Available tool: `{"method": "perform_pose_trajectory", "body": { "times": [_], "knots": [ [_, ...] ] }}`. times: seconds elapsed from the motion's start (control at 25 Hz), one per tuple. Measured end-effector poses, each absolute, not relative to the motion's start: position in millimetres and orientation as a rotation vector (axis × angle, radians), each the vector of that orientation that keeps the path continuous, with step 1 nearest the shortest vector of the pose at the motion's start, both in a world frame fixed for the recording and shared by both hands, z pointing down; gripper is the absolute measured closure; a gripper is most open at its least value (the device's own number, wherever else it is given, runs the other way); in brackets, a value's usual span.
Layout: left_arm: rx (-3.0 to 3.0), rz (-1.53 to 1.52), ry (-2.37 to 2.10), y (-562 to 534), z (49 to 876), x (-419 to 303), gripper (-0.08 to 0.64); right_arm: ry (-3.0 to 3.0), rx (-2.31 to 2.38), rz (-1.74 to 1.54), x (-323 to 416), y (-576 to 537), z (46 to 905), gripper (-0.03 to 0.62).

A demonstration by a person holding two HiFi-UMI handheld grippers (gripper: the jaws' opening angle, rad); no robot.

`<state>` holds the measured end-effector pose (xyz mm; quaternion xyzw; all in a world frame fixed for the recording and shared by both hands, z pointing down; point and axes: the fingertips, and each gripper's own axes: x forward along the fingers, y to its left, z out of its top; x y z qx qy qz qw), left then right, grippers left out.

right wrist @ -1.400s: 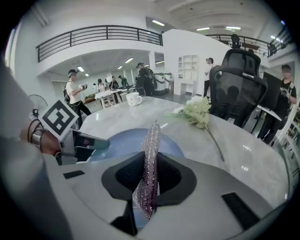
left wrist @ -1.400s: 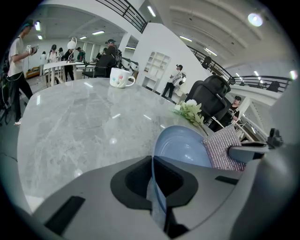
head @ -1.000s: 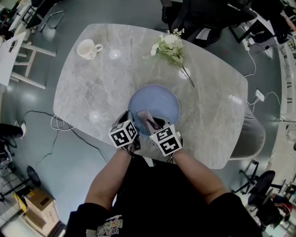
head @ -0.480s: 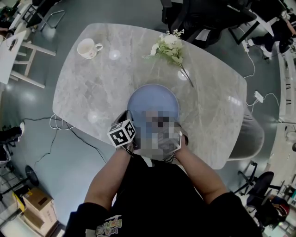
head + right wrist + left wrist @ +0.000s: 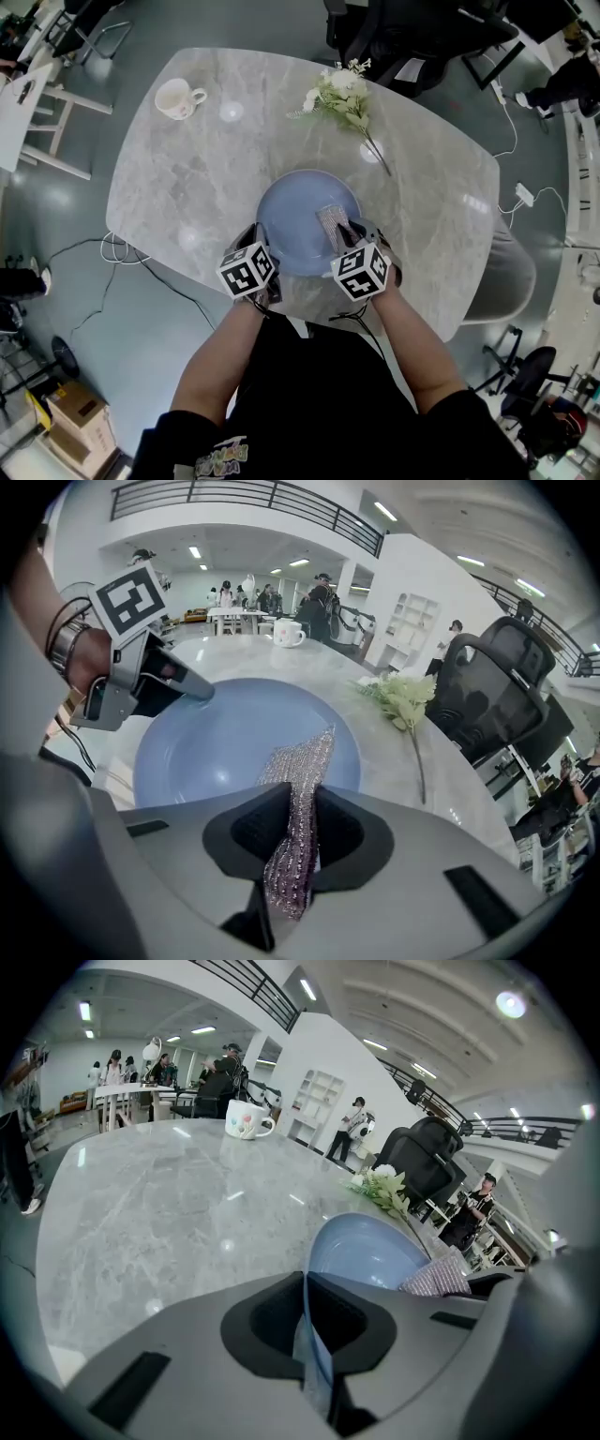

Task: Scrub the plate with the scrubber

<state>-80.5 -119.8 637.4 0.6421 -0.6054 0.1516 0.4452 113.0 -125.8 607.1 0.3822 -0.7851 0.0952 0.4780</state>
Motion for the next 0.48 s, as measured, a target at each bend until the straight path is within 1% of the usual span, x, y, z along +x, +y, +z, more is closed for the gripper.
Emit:
{"method": "perform_pose_trajectory", "body": {
  "times": [0.48],
  "knots": [
    [1.606,0.388,-1.496,-119,637,-80,0.537,-1.865,1.02,0.168,140,-163,597,0.514]
  ]
}}
